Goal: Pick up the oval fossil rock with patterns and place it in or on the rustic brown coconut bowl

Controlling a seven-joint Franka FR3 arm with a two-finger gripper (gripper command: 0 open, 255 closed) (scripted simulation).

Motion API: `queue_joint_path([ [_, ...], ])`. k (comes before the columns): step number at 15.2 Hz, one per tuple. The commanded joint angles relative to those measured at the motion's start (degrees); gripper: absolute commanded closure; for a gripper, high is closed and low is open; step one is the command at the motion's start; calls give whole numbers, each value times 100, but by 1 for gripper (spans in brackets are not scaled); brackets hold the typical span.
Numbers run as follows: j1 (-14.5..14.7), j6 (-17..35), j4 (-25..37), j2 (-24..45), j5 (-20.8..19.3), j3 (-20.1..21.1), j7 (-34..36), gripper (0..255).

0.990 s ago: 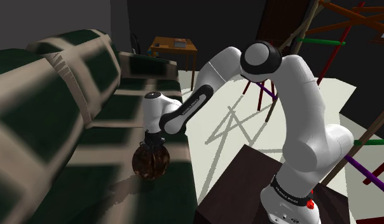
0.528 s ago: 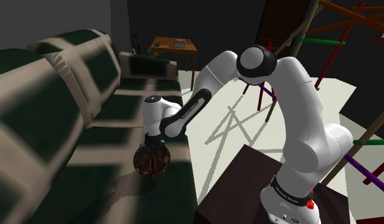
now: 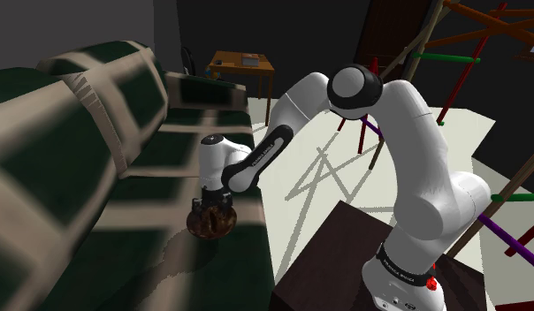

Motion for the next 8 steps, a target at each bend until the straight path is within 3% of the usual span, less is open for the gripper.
queue_joint_path([
  [1,3,-5,6,7,2,-1,-4,0],
  [6,-371,-332,-315,-605,399,476,-185,0],
  [8,-372,-332,-315,-605,399,477,-185,0],
])
